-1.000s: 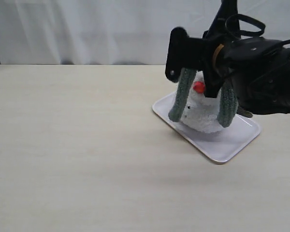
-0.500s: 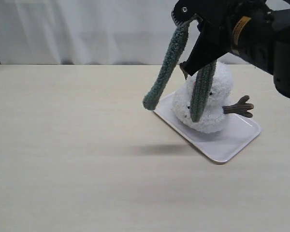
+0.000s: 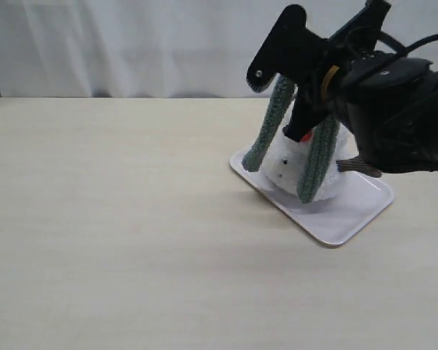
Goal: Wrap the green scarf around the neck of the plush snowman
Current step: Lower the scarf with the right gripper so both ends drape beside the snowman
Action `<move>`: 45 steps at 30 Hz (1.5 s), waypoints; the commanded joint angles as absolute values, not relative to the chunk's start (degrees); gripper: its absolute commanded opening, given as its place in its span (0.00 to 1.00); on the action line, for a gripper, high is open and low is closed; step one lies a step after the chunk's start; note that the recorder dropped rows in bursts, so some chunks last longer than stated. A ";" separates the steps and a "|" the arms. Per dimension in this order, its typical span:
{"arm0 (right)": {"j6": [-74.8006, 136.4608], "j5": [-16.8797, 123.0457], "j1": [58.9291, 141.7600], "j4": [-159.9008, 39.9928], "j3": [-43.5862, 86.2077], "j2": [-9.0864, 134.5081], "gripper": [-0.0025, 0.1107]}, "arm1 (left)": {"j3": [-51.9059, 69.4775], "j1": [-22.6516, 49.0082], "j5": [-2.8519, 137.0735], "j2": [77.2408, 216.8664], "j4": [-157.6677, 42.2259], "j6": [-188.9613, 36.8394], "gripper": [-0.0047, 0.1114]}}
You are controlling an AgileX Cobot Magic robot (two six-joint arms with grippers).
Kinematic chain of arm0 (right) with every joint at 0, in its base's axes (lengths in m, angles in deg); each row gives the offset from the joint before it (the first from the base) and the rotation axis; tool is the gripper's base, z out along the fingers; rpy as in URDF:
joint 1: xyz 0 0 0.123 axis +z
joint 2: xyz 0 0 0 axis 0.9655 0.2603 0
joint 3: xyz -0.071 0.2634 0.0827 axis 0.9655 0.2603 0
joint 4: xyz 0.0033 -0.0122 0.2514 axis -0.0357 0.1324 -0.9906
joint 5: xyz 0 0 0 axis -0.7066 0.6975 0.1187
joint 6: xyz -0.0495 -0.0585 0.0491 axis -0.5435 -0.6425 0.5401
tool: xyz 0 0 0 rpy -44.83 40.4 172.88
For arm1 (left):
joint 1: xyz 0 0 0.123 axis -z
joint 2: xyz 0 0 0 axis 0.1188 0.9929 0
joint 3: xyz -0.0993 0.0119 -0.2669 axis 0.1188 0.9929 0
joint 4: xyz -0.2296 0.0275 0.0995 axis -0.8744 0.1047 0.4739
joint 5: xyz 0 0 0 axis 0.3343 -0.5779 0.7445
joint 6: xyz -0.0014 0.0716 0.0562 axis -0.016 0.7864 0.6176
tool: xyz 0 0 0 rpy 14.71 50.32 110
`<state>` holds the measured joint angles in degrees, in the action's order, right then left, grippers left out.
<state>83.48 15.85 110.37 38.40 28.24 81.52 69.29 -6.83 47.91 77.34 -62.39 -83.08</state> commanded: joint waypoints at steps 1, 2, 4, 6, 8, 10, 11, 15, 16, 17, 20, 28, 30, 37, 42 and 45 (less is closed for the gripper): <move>83.63 13.26 110.04 39.99 27.80 84.05 0.06 | 69.48 -6.74 48.58 77.24 -62.35 -83.08 0.04; 84.47 12.78 110.04 39.99 27.22 84.56 0.06 | 69.48 -6.74 48.58 77.24 -62.35 -83.08 0.04; 86.06 11.22 110.04 39.99 25.70 85.57 0.06 | 69.48 -6.74 48.58 77.24 -62.35 -83.08 0.04; 86.80 9.83 110.04 39.99 24.05 86.35 0.06 | 69.48 -6.74 48.58 77.24 -62.35 -83.08 0.04; 86.80 9.38 110.04 39.99 22.52 86.91 0.06 | 69.48 -6.74 48.58 77.24 -62.35 -83.08 0.04; 86.80 9.27 110.04 39.99 21.59 87.43 0.06 | 69.48 -6.74 48.58 77.24 -62.35 -83.08 0.04; 86.80 9.28 110.04 39.99 21.15 87.53 0.06 | 69.48 -6.74 48.58 77.24 -62.35 -83.08 0.04; 86.80 9.28 107.52 37.66 21.00 87.68 0.06 | 69.48 -6.74 48.58 77.24 -62.35 -83.08 0.04; 86.80 9.28 106.61 36.16 21.00 87.68 0.06 | 69.48 -6.74 48.58 77.24 -62.35 -83.08 0.04; 86.80 9.77 105.59 34.52 21.00 87.68 0.06 | 69.48 -6.74 48.58 77.24 -62.35 -83.08 0.04; 86.36 10.74 103.16 30.71 21.00 87.68 0.06 | 69.48 -6.74 48.58 77.24 -62.35 -83.08 0.04; 86.20 15.26 101.40 29.62 21.00 87.68 0.06 | 69.48 -6.74 48.58 77.24 -62.35 -83.08 0.04; 86.20 19.55 101.40 29.74 21.00 87.81 0.06 | 69.48 -6.74 48.58 77.24 -62.35 -83.08 0.04; 84.99 17.76 101.40 35.21 21.00 91.46 0.06 | 69.48 -6.74 48.58 77.24 -62.35 -83.08 0.04; 83.14 14.83 101.40 37.69 21.00 92.48 0.06 | 69.48 -6.74 48.58 77.24 -62.35 -83.08 0.04; 83.29 15.03 101.40 37.80 21.00 92.48 0.06 | 69.48 -6.74 48.58 77.24 -62.35 -83.08 0.04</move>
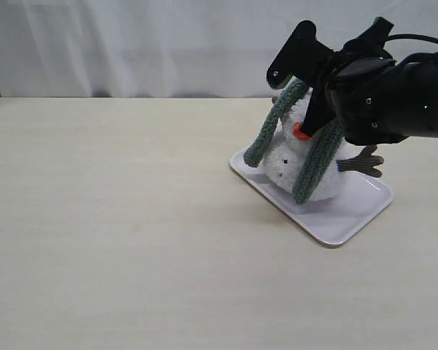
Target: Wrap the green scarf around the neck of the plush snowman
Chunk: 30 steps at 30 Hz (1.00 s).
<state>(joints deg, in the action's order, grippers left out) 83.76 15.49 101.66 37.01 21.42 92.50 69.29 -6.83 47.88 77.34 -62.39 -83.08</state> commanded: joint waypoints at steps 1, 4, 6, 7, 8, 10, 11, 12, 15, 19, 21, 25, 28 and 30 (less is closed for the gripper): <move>83.29 15.55 101.40 37.80 21.00 92.48 0.06 | 69.48 -6.74 48.58 77.24 -62.35 -83.08 0.04; 83.29 16.54 101.40 37.80 21.00 92.48 0.09 | 69.48 -6.74 48.58 77.24 -62.35 -83.08 0.04; 83.29 17.50 101.40 37.03 21.00 92.48 0.16 | 69.48 -6.74 48.58 77.24 -62.35 -83.08 0.04; 83.29 17.88 101.40 36.68 21.00 92.48 0.20 | 69.48 -6.74 48.58 77.24 -62.35 -83.08 0.04; 83.29 18.12 101.40 36.24 21.00 92.48 0.24 | 69.48 -6.74 48.58 77.24 -62.35 -83.08 0.04; 83.29 18.16 101.40 35.39 21.00 92.48 0.32 | 69.48 -6.74 48.58 77.24 -62.35 -83.08 0.04; 83.80 18.16 101.40 34.81 21.00 92.48 0.36 | 69.48 -6.74 48.58 77.24 -62.35 -83.08 0.04; 84.73 17.89 101.40 34.04 21.00 92.48 0.39 | 69.48 -6.74 48.58 77.24 -62.35 -83.08 0.04; 86.16 17.05 101.40 30.29 20.91 92.48 0.42 | 69.48 -6.74 48.58 77.24 -62.35 -83.08 0.04; 86.16 17.20 101.40 24.73 20.22 92.37 0.42 | 69.48 -6.74 48.58 77.24 -62.35 -83.08 0.04; 84.58 17.20 101.40 20.94 18.75 92.37 0.42 | 69.48 -6.74 48.58 77.24 -62.35 -83.08 0.04; 79.95 16.43 101.40 11.57 14.27 92.37 0.42 | 69.48 -6.74 48.58 77.24 -62.35 -83.08 0.04; 76.30 13.64 101.40 6.87 12.00 92.37 0.42 | 69.48 -6.74 48.58 77.24 -62.35 -83.08 0.04; 75.12 11.64 101.40 6.01 11.33 92.37 0.41 | 69.48 -6.74 48.58 77.24 -62.35 -83.08 0.04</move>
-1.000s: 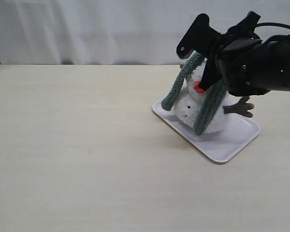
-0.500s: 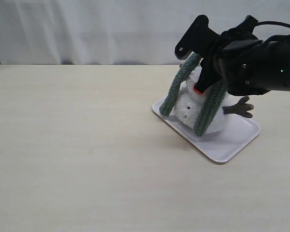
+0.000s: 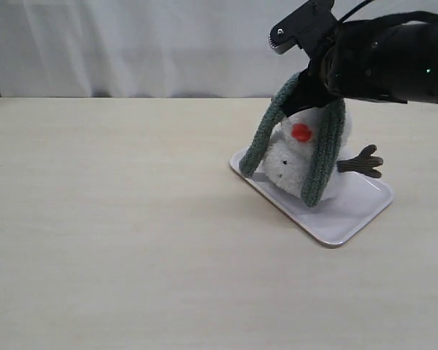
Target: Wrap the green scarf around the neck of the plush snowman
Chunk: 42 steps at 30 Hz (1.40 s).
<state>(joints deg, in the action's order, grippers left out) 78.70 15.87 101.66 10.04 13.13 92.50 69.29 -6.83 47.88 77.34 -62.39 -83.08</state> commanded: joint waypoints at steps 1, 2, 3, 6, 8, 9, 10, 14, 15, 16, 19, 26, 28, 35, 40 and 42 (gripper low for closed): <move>74.68 10.41 101.40 6.01 11.07 92.37 0.40 | 69.48 -6.74 48.58 77.24 -62.35 -83.08 0.04; 74.20 9.63 101.40 6.01 11.08 92.37 0.37 | 69.48 -6.74 48.58 77.24 -62.35 -83.08 0.04; 73.91 8.94 101.29 6.01 11.08 92.37 0.33 | 69.48 -6.74 48.58 77.24 -62.35 -83.08 0.04; 72.98 9.07 99.82 3.48 11.08 92.37 0.23 | 69.48 -6.74 48.58 77.24 -62.35 -83.08 0.04; 72.38 9.78 98.28 0.91 11.08 92.37 0.17 | 69.48 -6.74 48.58 77.24 -62.35 -83.08 0.04; 71.81 10.32 97.67 -0.91 11.08 92.37 0.16 | 69.48 -6.74 48.58 77.24 -62.35 -83.08 0.04; 70.30 11.19 96.89 -3.17 11.08 92.37 0.15 | 69.48 -6.74 48.58 77.24 -62.35 -83.08 0.04; 63.32 14.09 94.96 -11.55 11.08 92.37 0.14 | 69.48 -6.74 48.58 77.24 -62.35 -83.08 0.04; 61.86 14.66 94.72 -12.79 11.08 92.37 0.14 | 69.48 -6.74 48.58 77.24 -62.35 -83.08 0.04; 61.18 15.23 94.71 -13.54 11.08 92.37 0.14 | 69.48 -6.74 48.58 77.24 -62.35 -83.08 0.04; 61.07 16.57 94.71 -13.68 11.08 92.37 0.20 | 69.48 -6.74 48.58 77.24 -62.35 -83.08 0.04; 61.07 16.59 94.71 -14.31 11.08 92.37 0.38 | 69.48 -6.74 48.58 77.24 -62.35 -83.08 0.04; 61.07 15.72 94.71 -14.31 10.96 92.37 0.40 | 69.48 -6.74 48.58 77.24 -62.35 -83.08 0.04; 60.56 14.13 94.71 -15.92 10.95 90.57 0.40 | 69.48 -6.74 48.58 77.24 -62.35 -83.08 0.04; 60.23 14.43 94.71 -17.11 10.95 88.16 0.40 | 69.48 -6.74 48.58 77.24 -62.35 -83.08 0.04; 60.17 14.43 94.71 -17.85 10.95 87.39 0.40 | 69.48 -6.74 48.58 77.24 -62.35 -83.08 0.04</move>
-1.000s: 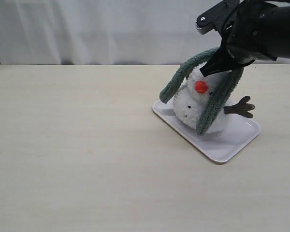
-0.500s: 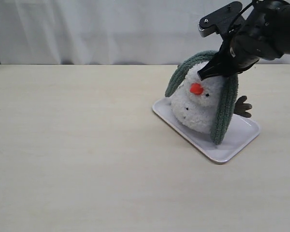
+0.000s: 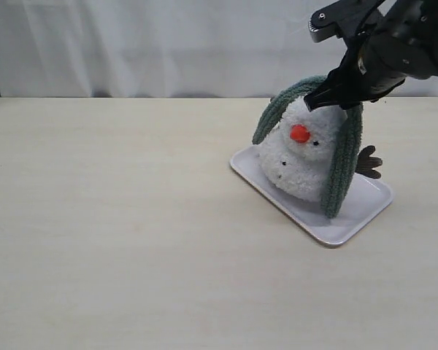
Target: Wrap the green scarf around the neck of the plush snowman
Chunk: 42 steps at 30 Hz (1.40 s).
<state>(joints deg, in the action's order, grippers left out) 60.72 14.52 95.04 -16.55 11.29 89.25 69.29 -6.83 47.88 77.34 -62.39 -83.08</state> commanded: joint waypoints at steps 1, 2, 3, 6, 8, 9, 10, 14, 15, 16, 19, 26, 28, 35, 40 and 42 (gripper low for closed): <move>59.72 14.30 94.71 -18.47 10.95 87.21 0.40 | 69.48 -6.74 48.58 77.24 -62.35 -83.08 0.04; 58.48 14.30 94.71 -19.58 10.95 86.96 0.40 | 69.48 -6.74 48.58 77.24 -62.35 -83.08 0.04; 57.09 14.30 94.71 -21.14 10.95 86.69 0.40 | 69.48 -6.74 48.58 77.24 -62.35 -83.08 0.04; 53.50 14.30 94.71 -25.25 10.95 86.14 0.40 | 69.48 -6.74 48.58 77.24 -62.35 -83.08 0.04; 51.94 14.30 94.71 -27.30 10.95 86.02 0.40 | 69.48 -6.74 48.58 77.24 -62.35 -83.08 0.04; 51.81 14.21 94.71 -27.64 10.95 86.02 0.40 | 69.48 -6.74 48.58 77.24 -62.35 -83.08 0.04; 51.81 13.97 94.71 -27.63 10.95 86.02 0.40 | 69.48 -6.74 48.58 77.24 -62.35 -83.08 0.04; 51.81 13.76 94.71 -28.26 10.95 86.02 0.40 | 69.48 -6.74 48.58 77.24 -62.35 -83.08 0.04; 51.81 13.76 94.71 -28.26 10.95 86.02 0.40 | 69.48 -6.74 48.58 77.24 -62.35 -83.08 0.04; 51.81 13.76 94.71 -28.26 10.95 86.02 0.40 | 69.48 -6.74 48.58 77.24 -62.35 -83.08 0.04; 51.81 13.87 94.71 -28.25 10.95 86.02 0.40 | 69.48 -6.74 48.58 77.24 -62.35 -83.08 0.04; 52.30 18.07 91.99 -31.39 10.95 86.02 0.33 | 69.48 -6.74 48.58 77.24 -62.35 -83.08 0.04; 52.30 19.89 90.49 -33.93 10.95 86.02 0.26 | 69.48 -6.74 48.58 77.24 -62.35 -83.08 0.04; 51.26 22.62 89.41 -35.07 10.95 88.86 0.06 | 69.48 -6.74 48.58 77.24 -62.35 -83.08 0.04; 51.26 22.62 89.41 -33.99 10.95 92.88 0.06 | 69.48 -6.74 48.58 77.24 -62.35 -83.08 0.04; 51.26 22.62 89.41 -33.44 10.95 92.74 0.06 | 69.48 -6.74 48.58 77.24 -62.35 -83.08 0.04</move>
